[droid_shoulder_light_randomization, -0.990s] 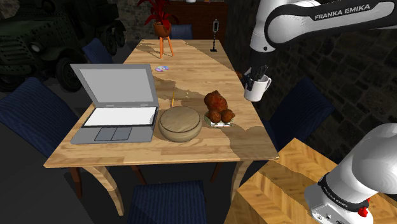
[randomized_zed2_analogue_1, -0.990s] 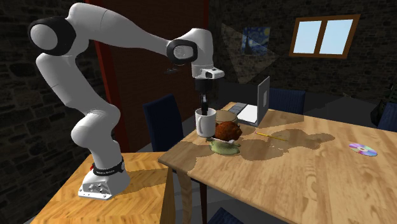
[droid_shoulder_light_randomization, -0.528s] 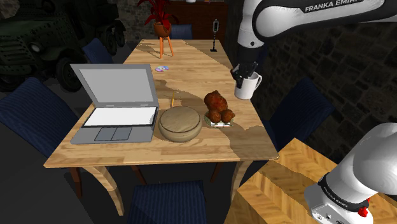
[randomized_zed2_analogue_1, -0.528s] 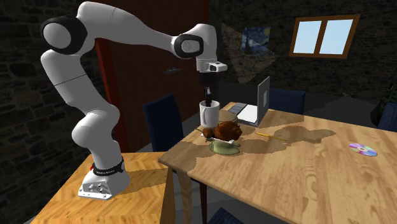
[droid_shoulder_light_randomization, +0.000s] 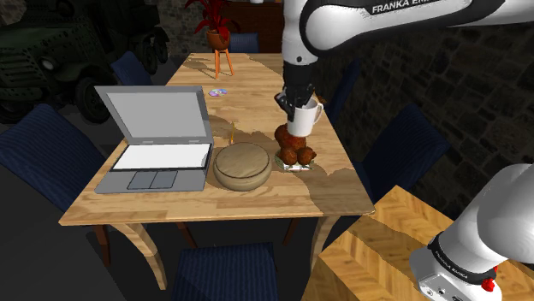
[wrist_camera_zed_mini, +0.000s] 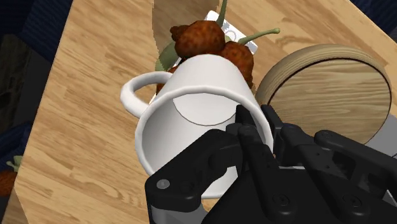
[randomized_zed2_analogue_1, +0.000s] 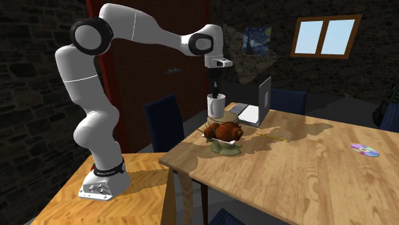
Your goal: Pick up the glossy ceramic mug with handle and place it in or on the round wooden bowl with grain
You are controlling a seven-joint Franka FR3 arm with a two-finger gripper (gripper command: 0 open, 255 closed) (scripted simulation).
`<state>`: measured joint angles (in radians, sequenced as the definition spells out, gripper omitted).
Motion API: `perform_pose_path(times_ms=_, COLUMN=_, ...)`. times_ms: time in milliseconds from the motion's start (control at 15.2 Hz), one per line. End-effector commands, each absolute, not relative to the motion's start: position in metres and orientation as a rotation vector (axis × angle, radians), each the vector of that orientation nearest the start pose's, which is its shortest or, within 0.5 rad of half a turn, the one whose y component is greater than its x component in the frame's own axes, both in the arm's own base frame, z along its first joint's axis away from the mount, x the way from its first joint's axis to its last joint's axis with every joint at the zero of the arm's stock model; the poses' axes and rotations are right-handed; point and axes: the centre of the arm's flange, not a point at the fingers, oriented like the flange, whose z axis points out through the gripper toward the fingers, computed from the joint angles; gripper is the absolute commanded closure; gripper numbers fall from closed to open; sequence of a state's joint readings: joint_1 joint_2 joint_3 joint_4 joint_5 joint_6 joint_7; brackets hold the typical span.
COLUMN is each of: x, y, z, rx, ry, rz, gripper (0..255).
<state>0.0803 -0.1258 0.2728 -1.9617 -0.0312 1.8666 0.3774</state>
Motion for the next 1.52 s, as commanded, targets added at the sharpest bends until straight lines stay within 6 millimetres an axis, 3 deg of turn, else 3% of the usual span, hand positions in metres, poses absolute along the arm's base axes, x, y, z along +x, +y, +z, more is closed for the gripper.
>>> perform_pose_path(times_ms=0, x=0.505, y=0.212, z=0.534, rx=-3.19, ry=0.029, rz=-0.075, gripper=255)
perform_pose_path(times_ms=726, x=0.562, y=0.349, z=0.545, rx=-3.19, ry=0.029, rz=-0.075, gripper=255)
perform_pose_path(times_ms=1452, x=0.562, y=0.349, z=0.487, rx=-3.19, ry=0.029, rz=-0.075, gripper=255)
